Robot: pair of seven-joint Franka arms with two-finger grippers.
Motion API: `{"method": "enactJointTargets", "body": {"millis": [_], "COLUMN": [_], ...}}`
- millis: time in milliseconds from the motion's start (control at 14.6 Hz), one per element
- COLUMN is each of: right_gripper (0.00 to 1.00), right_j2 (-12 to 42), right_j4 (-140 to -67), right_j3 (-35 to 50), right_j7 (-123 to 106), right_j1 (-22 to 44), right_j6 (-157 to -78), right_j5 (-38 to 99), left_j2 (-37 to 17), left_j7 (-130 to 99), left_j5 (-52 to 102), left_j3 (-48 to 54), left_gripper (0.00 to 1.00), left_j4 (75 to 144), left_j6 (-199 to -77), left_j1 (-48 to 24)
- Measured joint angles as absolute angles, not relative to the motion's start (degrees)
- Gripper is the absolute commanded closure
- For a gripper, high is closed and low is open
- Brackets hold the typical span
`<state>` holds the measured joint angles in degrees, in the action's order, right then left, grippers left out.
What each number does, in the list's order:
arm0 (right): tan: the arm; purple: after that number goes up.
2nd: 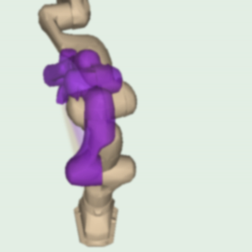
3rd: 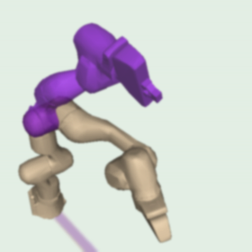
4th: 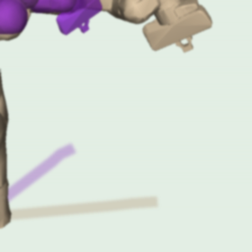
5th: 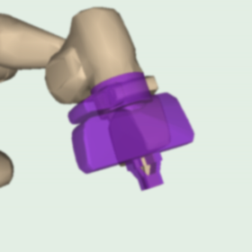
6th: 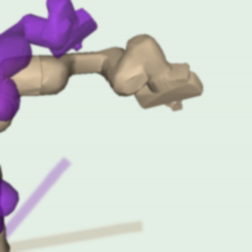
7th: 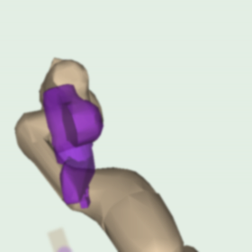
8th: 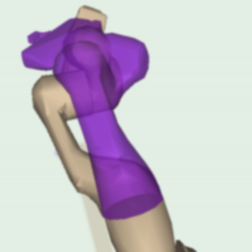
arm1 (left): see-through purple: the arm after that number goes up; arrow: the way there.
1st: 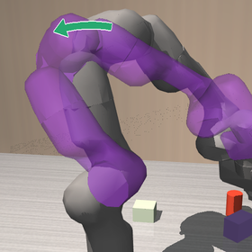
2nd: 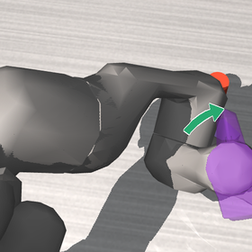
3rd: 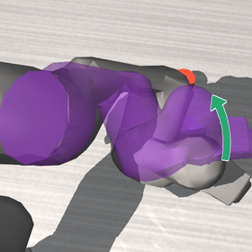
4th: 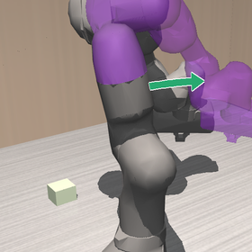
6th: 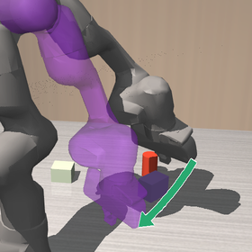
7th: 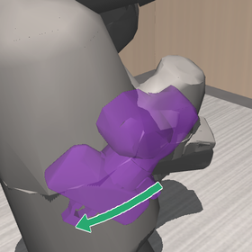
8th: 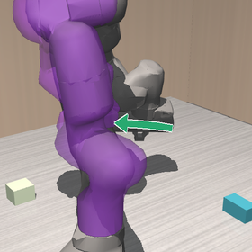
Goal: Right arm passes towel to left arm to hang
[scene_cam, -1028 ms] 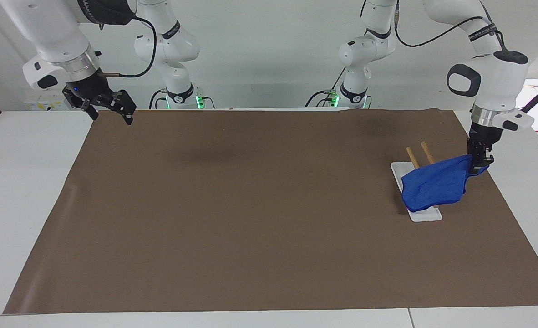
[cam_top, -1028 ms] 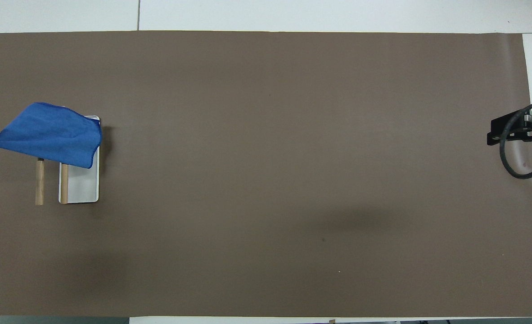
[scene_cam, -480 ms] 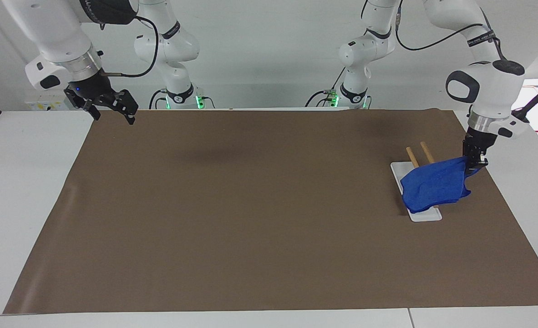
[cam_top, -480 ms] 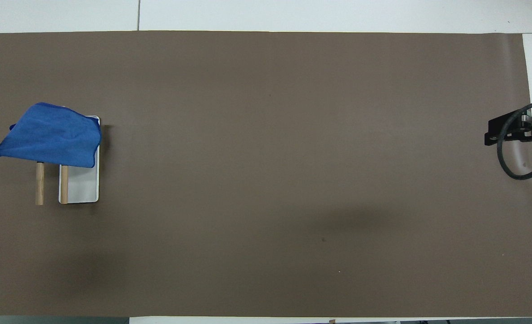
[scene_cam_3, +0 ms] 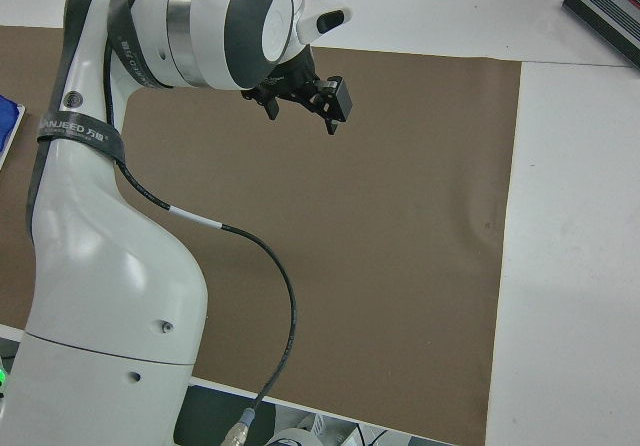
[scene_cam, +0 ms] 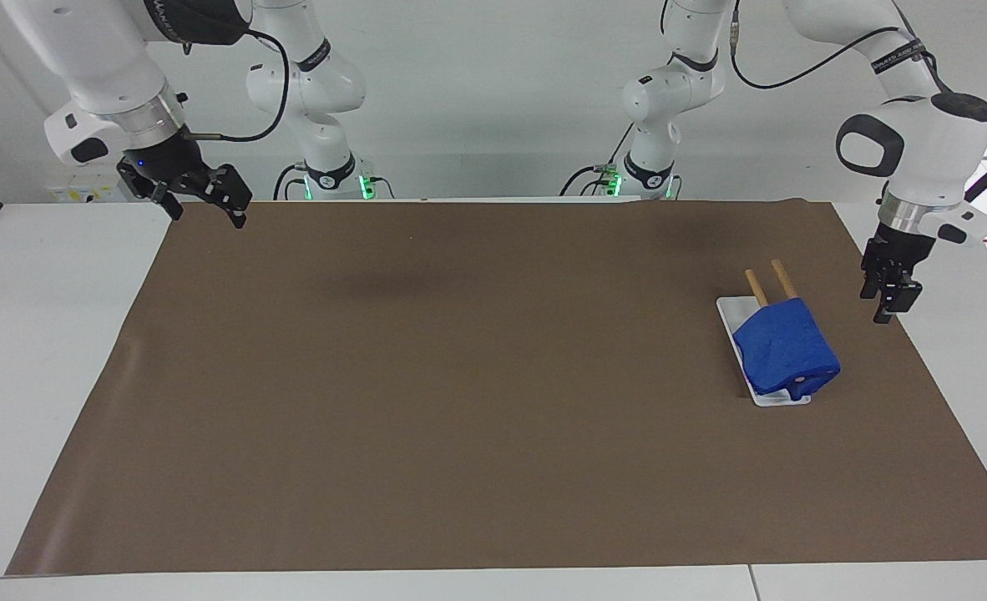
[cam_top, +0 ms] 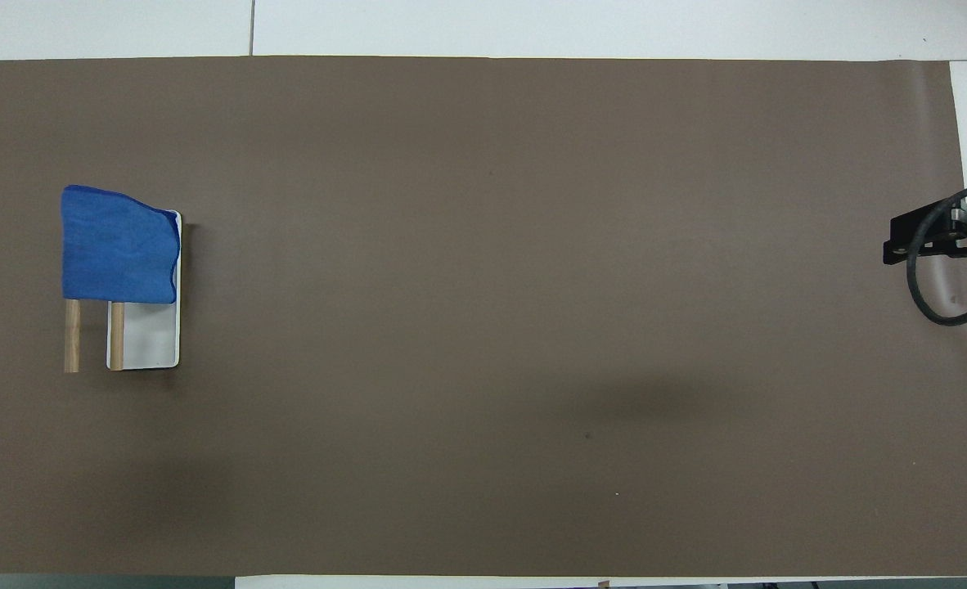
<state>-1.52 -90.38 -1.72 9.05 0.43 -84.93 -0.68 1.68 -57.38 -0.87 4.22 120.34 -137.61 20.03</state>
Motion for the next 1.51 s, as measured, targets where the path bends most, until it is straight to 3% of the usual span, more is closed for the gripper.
{"method": "enactJointTargets", "body": {"millis": [823, 1234, 1508], "right_gripper": [0.00, 0.00, 0.00], "right_j2": [-1.5, -1.5, -1.5], "right_j4": [-90.4, -90.4, -90.4], "right_j3": [-1.7, -1.7, -1.7], "right_j7": [9.1, 9.1, 9.1], "right_j1": [0.4, 0.4, 0.4], "right_j6": [-84.9, -84.9, -84.9], "right_j5": [-0.7, -0.7, -0.7], "left_j2": [1.7, -0.2, -0.3], "left_j7": [-34.7, -13.8, 0.0], "left_j5": [0.1, 2.8, 2.8], "left_j3": [5.3, 5.3, 4.5], "left_gripper": [0.00, 0.00, 0.00], "left_j4": [106.5, 95.2, 92.2], "left_j6": [-123.2, -106.9, -96.1], "left_j1": [3.5, 1.6, 1.9]}}
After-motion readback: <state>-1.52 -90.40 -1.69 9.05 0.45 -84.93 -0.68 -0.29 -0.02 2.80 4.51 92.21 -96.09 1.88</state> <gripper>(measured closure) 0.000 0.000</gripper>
